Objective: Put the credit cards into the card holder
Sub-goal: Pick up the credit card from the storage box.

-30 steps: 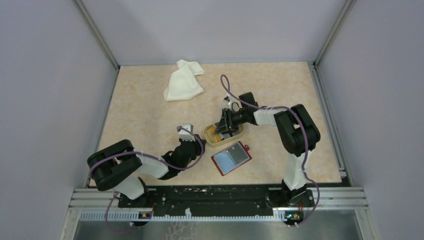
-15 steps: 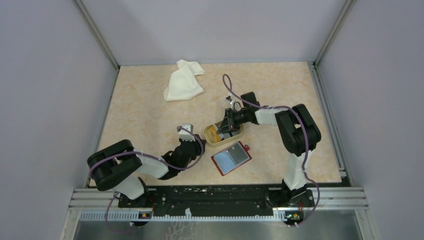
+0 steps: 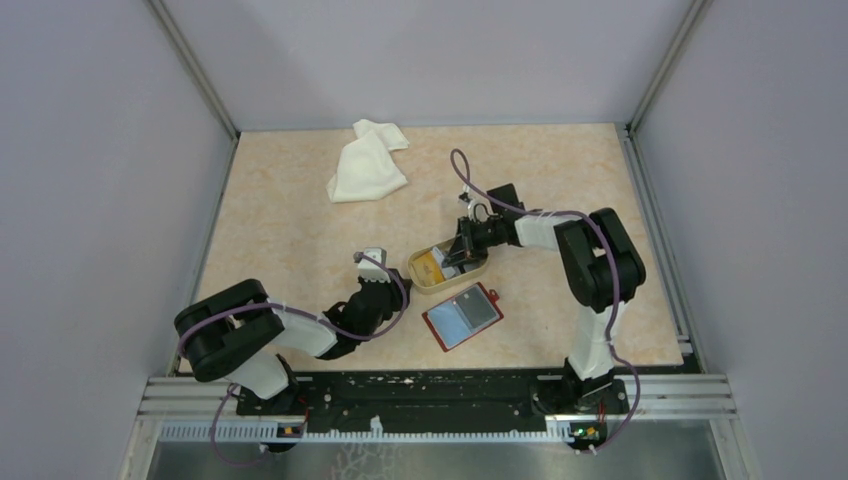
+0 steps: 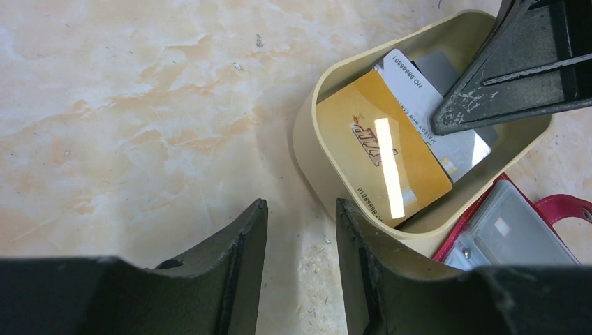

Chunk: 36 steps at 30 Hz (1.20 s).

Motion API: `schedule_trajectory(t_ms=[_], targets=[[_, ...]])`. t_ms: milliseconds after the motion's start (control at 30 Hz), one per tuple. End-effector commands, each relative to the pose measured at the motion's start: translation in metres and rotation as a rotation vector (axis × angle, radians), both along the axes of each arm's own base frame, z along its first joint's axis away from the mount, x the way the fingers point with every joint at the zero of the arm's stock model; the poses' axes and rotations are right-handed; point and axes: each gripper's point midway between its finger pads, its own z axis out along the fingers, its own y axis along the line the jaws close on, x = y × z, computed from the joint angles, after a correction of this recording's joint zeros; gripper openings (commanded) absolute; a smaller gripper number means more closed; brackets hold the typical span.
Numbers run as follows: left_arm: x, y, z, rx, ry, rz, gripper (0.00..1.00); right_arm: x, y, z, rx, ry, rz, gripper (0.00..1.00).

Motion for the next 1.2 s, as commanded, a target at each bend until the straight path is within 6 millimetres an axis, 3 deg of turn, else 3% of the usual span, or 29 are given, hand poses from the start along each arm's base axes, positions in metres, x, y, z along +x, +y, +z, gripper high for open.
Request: schedule_trajectory(t_ms=[0, 367, 633, 867, 1000, 1167], targets=[[0.004, -0.006, 0.008, -0.03, -0.018, -0.006, 0.48, 0.021, -0.004, 0.027, 0.005, -0.121, -0.012, 0.0], [-0.001, -0.004, 0.018, -0.063, -0.051, -0.031, 0.56, 0.03, -0.023, 0.048, -0.061, -0.269, 0.01, 0.0], [-0.018, -0.007, 0.051, -0.152, -0.077, -0.131, 0.76, 0.026, -0.032, 0.076, -0.011, -0.372, 0.064, 0.0], [-0.059, -0.017, 0.105, -0.376, -0.177, -0.358, 0.98, -0.02, -0.017, 0.136, 0.334, -0.458, 0.278, 0.0], [-0.085, -0.014, 0.136, -0.549, -0.242, -0.458, 0.99, -0.048, -0.015, 0.169, 0.533, -0.457, 0.376, 0.0], [-0.105, -0.015, 0.159, -0.672, -0.256, -0.549, 0.97, -0.062, -0.011, 0.179, 0.56, -0.464, 0.4, 0.0]])
